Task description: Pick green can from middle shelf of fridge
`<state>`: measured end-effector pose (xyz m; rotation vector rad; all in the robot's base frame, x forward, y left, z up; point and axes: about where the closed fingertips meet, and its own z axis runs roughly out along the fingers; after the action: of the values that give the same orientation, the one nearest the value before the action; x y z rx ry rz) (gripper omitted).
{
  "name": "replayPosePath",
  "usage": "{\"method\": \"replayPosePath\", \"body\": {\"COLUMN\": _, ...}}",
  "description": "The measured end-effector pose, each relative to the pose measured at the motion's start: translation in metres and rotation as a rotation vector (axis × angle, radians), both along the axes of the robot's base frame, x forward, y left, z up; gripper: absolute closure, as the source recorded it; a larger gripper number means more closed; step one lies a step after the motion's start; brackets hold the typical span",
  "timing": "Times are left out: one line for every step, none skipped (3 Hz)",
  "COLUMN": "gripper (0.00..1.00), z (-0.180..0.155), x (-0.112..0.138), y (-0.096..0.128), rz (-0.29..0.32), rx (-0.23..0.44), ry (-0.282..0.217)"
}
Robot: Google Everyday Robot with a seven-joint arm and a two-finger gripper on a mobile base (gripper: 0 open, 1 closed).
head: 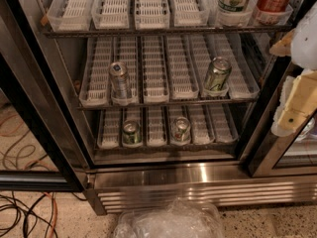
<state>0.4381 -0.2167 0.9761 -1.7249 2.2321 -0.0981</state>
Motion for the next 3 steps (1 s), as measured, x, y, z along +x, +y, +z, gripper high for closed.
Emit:
{"method": "replayPosePath", "body": {"gripper": 0.00, "z": 0.000, "x": 0.000, "y": 0.000, "rz": 0.000, "rx": 0.000, "ry": 0.000}}
{"method": "replayPosePath", "body": {"gripper": 0.00, "z": -0.004, "x": 0.003, "y": -0.002, "rz": -0.054, "rx": 0.046, "ry": -0.019}}
{"method": "replayPosePath", "body": {"gripper": 0.00, "z": -0.020, "x": 0.009, "y": -0.003, "rz": -0.179, "rx": 0.192, "ry": -0.019}}
